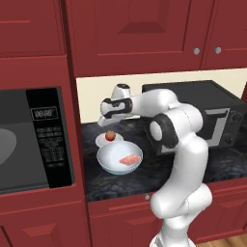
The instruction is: Remove the peach from the bowl and place it on the small plate. Then place the bowl with only the steak in the microwave, close the door, and press the start button to microwave the steak.
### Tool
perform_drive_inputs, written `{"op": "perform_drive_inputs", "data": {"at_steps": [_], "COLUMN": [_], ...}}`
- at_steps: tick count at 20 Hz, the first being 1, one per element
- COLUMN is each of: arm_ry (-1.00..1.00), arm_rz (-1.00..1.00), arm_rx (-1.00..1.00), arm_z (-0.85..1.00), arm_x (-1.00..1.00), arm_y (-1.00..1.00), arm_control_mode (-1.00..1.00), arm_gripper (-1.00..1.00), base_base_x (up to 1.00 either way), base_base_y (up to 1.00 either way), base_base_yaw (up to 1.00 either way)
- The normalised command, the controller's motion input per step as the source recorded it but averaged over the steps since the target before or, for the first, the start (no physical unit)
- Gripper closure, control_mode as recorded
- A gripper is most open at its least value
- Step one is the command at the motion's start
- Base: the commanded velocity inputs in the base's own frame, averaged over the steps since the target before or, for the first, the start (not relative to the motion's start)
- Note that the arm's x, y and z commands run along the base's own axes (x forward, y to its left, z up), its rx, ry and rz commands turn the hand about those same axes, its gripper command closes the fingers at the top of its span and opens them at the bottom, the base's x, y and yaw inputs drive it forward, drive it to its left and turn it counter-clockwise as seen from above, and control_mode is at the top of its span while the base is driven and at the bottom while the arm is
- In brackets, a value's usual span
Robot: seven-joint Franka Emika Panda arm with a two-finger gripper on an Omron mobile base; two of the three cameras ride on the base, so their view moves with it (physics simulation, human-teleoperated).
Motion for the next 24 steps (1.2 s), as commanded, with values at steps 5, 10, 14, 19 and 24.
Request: {"op": "perform_drive_inputs", "data": {"at_steps": [5,10,14,19,24], "arm_ry": [-0.11,-0.13,-0.14,-0.01,0.01], "arm_rz": [-0.02,-0.08,-0.13,-0.09,-0.01], "arm_rx": [0.0,-0.02,-0.02,-0.08,-0.12], "arm_z": [0.04,0.11,0.55,0.07,-0.09], "arm_x": [-0.83,-1.0,-0.99,-0.88,-0.42], "arm_y": [0.0,0.06,0.02,0.16,0.21], "arm_control_mode": [-1.0,-1.0,-1.0,-1.0,-1.0], "arm_gripper": [-1.0,-1.0,-1.0,-1.0,-1.0], "base_base_x": [0.0,0.0,0.0,0.0,0.0], "base_base_y": [0.0,0.0,0.0,0.0,0.0], "base_base_yaw": [0.0,0.0,0.0,0.0,0.0]}}
